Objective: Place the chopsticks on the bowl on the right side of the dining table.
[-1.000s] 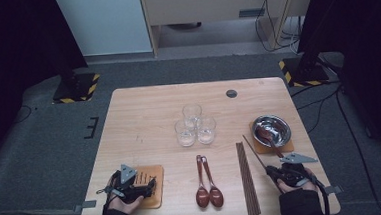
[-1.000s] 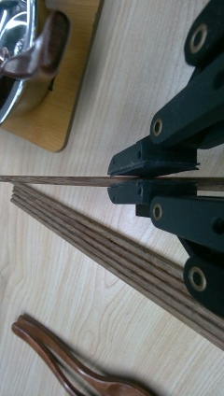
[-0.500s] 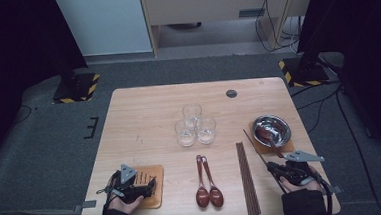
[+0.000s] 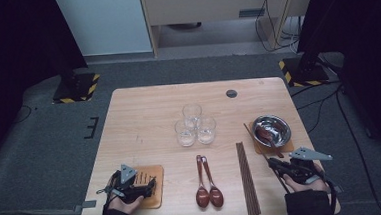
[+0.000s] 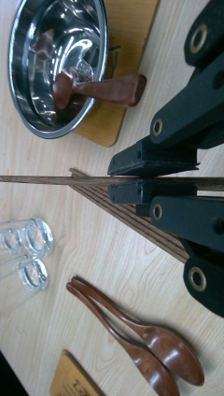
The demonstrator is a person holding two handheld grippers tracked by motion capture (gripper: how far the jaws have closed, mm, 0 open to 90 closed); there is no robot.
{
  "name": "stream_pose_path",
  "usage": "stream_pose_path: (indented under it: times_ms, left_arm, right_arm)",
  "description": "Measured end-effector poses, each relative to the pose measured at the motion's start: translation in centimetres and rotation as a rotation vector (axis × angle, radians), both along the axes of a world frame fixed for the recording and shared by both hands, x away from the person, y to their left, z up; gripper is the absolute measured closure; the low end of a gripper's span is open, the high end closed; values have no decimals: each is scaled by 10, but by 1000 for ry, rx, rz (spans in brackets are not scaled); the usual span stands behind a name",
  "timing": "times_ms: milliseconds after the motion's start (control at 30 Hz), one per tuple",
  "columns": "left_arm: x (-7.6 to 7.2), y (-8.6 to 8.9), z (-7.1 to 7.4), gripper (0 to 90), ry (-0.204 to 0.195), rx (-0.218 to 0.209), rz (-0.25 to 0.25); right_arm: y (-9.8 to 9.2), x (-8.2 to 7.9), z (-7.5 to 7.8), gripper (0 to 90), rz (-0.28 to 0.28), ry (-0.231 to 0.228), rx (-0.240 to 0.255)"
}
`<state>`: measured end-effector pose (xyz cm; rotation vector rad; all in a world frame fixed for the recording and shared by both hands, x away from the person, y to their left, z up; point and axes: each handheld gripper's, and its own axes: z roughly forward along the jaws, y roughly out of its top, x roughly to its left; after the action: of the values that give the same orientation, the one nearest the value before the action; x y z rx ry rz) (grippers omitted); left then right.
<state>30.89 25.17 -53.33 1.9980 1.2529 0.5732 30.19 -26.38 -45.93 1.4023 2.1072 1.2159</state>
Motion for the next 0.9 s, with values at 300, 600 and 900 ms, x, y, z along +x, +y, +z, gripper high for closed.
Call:
stream_pose_path:
  times_ms: [300,600,900]
  left_arm:
    - [0,0,0,40,0,0,0]
    - [0,0,0,40,0,0,0]
    - [0,0,0,40,0,0,0]
  right_arm:
    - [-2,-1,11,852,0,-25,23]
    - [-3,3,22,852,1,-57,38]
    - [-3,7,33,852,1,-80,54]
